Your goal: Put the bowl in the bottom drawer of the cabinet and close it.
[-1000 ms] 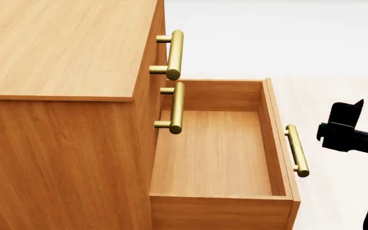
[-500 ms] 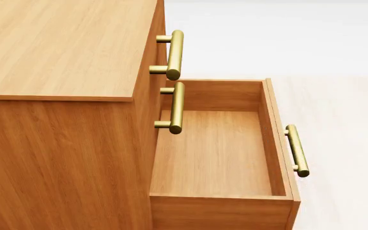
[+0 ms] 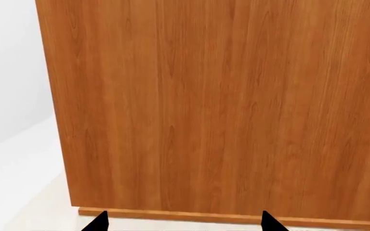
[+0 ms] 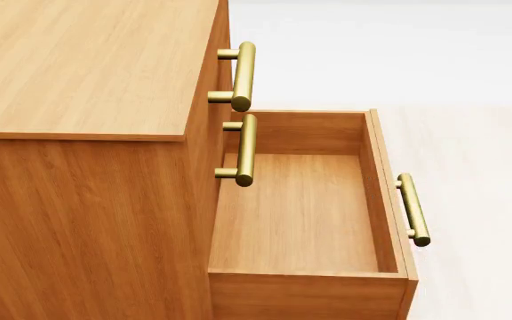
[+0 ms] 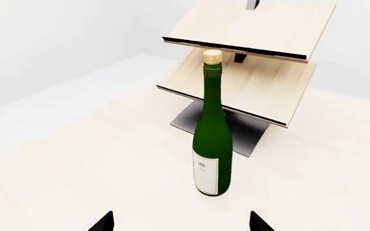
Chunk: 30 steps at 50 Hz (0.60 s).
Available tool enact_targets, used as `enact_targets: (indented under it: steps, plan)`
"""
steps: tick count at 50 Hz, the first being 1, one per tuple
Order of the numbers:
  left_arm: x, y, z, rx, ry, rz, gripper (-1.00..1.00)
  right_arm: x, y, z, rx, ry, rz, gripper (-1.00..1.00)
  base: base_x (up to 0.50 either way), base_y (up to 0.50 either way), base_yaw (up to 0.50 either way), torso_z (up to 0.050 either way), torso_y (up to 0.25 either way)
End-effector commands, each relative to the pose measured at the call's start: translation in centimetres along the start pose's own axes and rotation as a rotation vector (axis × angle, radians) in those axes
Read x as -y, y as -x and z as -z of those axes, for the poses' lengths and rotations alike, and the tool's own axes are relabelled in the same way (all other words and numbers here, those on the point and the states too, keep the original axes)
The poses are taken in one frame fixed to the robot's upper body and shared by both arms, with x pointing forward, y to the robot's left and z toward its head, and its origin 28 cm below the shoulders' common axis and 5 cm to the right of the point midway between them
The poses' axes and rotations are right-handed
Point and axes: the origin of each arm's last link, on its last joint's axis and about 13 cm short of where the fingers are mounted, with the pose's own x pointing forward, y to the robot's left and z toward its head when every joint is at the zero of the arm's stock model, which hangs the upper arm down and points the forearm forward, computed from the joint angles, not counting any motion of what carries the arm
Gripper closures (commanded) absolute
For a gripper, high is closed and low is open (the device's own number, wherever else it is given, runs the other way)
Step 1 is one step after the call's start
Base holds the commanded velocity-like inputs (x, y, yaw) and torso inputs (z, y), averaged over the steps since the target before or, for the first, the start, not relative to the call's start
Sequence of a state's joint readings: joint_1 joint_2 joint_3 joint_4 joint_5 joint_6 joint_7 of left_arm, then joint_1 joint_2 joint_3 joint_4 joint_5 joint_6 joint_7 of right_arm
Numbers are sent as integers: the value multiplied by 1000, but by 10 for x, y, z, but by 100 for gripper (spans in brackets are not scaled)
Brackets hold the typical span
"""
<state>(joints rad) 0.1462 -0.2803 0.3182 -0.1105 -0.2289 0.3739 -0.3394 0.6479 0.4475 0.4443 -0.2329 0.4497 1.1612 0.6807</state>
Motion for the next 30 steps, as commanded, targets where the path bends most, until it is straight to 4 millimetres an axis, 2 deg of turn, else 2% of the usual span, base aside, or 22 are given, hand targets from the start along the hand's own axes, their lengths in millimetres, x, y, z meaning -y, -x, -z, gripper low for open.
enact_targets:
  steps: [1,30]
  plan:
    - [-1,2,1,0,-1,0,-100,2,-3,5,-109,-24,23,-100,0,0,0,0,0]
    - [-3,2,0,1,-5,-1,-100,7,-13,17,-236,-60,135,-100,0,0,0,0,0]
